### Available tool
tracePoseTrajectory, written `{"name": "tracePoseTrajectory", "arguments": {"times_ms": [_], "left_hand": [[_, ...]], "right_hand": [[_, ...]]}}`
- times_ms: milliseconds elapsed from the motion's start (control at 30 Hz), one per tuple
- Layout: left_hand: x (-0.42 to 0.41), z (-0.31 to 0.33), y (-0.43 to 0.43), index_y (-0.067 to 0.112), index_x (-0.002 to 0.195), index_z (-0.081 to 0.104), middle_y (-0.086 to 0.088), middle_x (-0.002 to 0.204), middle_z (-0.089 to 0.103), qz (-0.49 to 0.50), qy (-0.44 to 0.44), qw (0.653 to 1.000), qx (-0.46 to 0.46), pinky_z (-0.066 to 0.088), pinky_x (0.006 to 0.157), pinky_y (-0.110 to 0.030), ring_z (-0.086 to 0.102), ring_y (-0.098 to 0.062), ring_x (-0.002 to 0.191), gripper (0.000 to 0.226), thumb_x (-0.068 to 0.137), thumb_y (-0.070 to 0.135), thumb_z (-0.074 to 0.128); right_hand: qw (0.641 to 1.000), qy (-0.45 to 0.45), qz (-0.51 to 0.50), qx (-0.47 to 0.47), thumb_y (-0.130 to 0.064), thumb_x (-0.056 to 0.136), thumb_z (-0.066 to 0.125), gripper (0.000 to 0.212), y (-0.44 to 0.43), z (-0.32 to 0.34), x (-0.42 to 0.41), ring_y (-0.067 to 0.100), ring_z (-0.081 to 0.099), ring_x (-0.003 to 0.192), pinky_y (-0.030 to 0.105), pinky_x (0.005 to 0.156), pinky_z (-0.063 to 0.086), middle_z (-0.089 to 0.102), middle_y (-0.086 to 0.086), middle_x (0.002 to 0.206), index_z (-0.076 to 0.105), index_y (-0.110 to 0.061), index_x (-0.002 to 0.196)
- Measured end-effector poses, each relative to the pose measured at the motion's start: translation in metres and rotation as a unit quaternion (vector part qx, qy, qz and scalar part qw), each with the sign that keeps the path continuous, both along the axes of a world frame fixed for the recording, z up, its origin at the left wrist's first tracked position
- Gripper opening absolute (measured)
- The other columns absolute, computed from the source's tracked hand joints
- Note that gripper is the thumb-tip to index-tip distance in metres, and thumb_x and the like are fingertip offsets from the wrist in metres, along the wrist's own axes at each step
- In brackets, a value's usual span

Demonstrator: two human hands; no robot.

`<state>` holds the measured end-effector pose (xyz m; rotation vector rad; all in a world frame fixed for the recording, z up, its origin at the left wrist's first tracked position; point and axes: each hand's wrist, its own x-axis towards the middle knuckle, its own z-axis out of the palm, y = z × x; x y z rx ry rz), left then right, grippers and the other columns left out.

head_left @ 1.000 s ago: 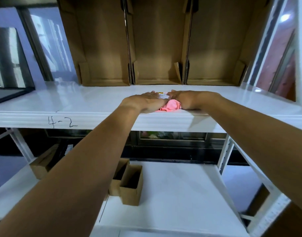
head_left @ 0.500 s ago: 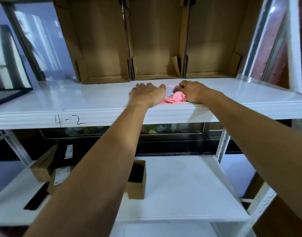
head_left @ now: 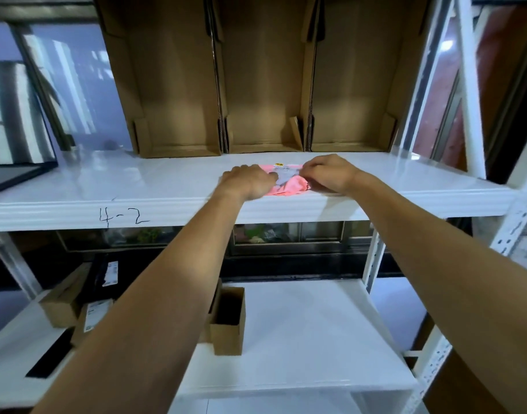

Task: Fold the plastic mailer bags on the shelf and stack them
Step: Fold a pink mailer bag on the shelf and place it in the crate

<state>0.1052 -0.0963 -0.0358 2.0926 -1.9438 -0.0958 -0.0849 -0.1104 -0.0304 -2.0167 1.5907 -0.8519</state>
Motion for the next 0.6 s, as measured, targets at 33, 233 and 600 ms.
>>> {"name": "tracePoseTrajectory", "arguments": {"times_ms": [33,233,600], "left_hand": [[-0.002,0.0,0.003,0.016,0.144,0.046,-0.015,0.151,0.045,-0.003,-0.017,1.0,0.013,0.039,0.106,-0.043,0.046,-0.033,0.131,0.07,0.094,0.062,0.031],[-0.008,-0.003,0.025,0.012,0.158,0.024,-0.013,0.163,0.026,0.037,-0.024,0.999,0.018,0.026,0.116,-0.041,0.029,-0.03,0.147,0.086,0.094,0.07,0.026],[-0.015,-0.018,0.058,0.009,0.145,0.045,-0.011,0.15,0.047,0.04,-0.051,0.996,-0.055,0.035,0.112,-0.044,0.044,-0.03,0.135,0.078,0.096,0.066,0.026]], "right_hand": [[1.0,-0.004,-0.016,-0.001,-0.033,0.098,0.057,0.033,0.002,0.001,0.0,0.017,0.062,0.098,0.028,0.085,0.05,0.066,0.006,0.123,0.065,-0.013,0.124],[0.983,0.165,-0.073,-0.039,-0.051,0.1,0.043,0.046,0.019,-0.007,0.003,0.025,0.055,0.106,0.035,0.087,0.044,0.061,0.008,0.129,0.058,-0.017,0.127],[1.0,-0.002,0.016,0.004,-0.036,0.096,0.059,0.027,0.046,-0.008,-0.011,0.021,0.06,0.108,0.041,0.1,0.051,0.068,0.001,0.124,0.075,-0.019,0.11]]}}
